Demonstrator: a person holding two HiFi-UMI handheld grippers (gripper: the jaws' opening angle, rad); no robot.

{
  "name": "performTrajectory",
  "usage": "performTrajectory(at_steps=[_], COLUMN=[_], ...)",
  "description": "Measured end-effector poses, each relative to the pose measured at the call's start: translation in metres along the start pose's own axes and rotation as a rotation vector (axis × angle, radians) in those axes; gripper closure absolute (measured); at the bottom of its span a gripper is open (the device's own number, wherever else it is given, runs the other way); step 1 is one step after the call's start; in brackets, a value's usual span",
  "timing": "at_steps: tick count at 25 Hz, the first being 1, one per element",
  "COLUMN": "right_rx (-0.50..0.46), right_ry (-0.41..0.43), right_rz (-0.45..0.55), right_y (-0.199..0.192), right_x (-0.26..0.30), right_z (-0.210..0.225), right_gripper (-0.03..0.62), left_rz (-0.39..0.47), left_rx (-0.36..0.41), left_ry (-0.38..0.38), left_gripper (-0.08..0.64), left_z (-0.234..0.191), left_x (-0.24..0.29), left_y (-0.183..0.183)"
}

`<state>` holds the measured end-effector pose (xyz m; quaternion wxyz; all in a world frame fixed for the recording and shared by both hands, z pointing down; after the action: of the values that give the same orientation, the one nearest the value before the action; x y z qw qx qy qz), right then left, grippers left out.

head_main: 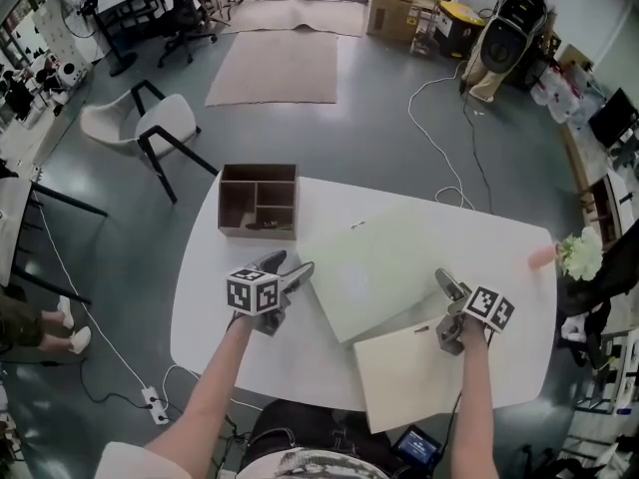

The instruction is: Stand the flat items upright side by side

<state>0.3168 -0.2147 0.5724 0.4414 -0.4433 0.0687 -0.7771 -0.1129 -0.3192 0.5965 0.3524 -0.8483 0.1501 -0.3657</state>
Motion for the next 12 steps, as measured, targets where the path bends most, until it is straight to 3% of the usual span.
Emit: performTrajectory(at_steps=[3, 7, 12], right_rx=[-0.078, -0.154, -0.078], right_ry=[-0.006, -0.065, -0.064], right_rz=[-0.077, -0.261, -0.444], right_y=[0.008, 0.007, 0.012], right_x=[0.015, 0.037, 0.054], right_z=[-0.001, 0.002, 0.012], right_gripper=[0.135, 0.089, 0.064], left_rz=[-0.010, -0.041, -0.049], left_rx=[-0.063, -0.085, -0.110], left_ry=[-0.007, -0.008, -0.041], left_gripper=[0.210, 0.204, 0.204], left_z=[-0.007, -0.010, -0.011], left_x=[0.014, 0.025, 0.036], left_y=[0.000, -0.005, -0.006])
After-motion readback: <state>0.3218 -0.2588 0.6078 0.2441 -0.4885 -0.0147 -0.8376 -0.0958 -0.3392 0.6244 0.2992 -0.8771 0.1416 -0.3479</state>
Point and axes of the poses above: the fingertips, and each gripper's own axes: x forward along the fingers, z to its right, y out of its top, the point moved 8 cm from there along -x, backward along the fingers, and after that the axes turned 3 degrees about y, right-handed, at the moved point
